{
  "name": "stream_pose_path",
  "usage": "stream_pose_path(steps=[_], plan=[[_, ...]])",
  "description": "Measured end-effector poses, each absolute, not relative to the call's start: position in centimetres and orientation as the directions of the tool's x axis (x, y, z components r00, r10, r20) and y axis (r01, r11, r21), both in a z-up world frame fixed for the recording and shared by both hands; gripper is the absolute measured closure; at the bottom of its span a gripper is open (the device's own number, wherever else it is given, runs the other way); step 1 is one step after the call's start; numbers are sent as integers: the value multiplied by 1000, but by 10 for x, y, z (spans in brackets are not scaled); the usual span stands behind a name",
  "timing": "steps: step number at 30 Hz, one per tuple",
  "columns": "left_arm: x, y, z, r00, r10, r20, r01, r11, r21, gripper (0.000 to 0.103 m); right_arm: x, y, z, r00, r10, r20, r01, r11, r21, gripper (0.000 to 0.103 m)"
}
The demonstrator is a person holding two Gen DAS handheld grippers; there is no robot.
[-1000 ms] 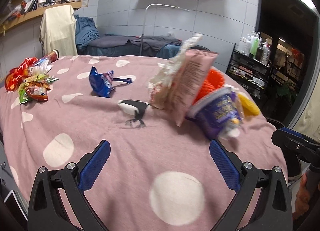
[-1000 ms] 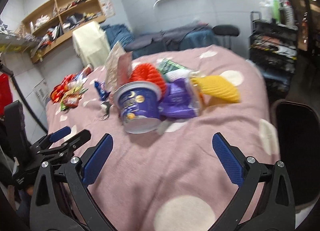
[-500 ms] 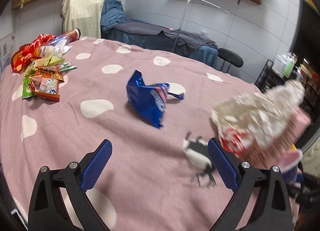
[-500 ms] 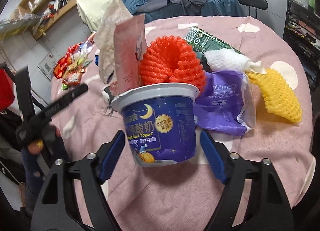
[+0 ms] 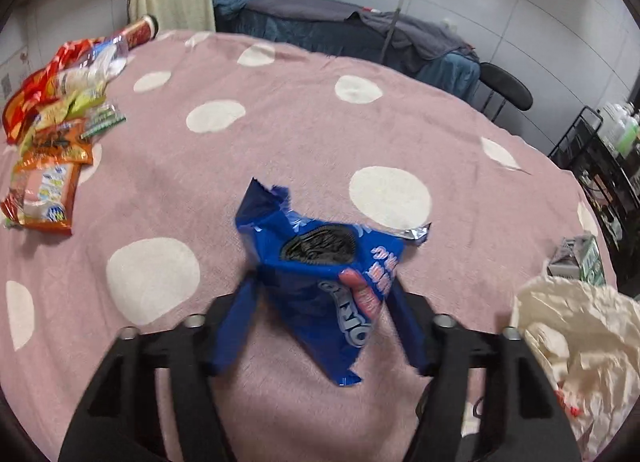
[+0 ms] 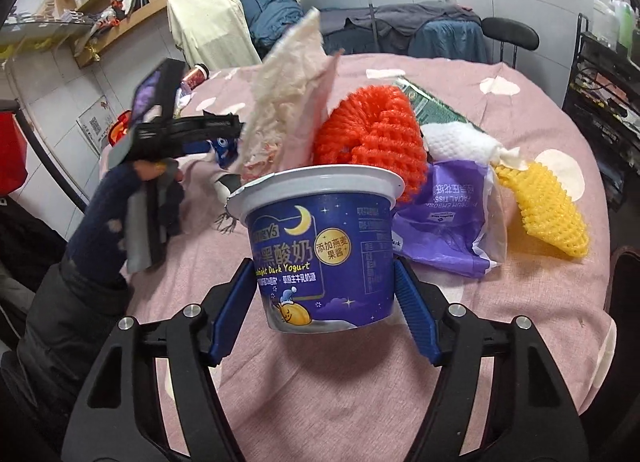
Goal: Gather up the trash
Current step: 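Grasp the blue Oreo wrapper with the left tool while the right tool grasps the yogurt cup, then carry the yogurt cup with the right tool into the bin and release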
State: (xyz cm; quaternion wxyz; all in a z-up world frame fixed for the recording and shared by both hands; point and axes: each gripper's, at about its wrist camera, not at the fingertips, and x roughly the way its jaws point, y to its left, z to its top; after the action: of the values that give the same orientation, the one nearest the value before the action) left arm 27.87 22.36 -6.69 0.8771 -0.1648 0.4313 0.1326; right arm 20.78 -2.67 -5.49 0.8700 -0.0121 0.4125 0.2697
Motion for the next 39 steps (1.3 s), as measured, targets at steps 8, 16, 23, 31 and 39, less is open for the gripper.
stream_pose_path(steps=[8,16,23,31,39], plan=[[249,227,-61,657,76,-750,-372,898,-235,87,197,-43,-55,520,510,-685,-466,842,273,34],[193,208,-37,762,36,-647,-298,906,-300,89,176,-71,-48,571,539,-619,-449,837,314,34],[143,172,-20,827,-31,-561,-197,919,-341,89,160,-111,-47,626,521,-580,-380,854,356,34],[110,123,-7,855,-90,-511,-94,942,-323,89,146,-163,-42,711,449,-541,-284,887,363,34],[98,69,8,860,-224,-459,66,940,-335,89,140,-229,-37,806,303,-508,-132,929,345,34]])
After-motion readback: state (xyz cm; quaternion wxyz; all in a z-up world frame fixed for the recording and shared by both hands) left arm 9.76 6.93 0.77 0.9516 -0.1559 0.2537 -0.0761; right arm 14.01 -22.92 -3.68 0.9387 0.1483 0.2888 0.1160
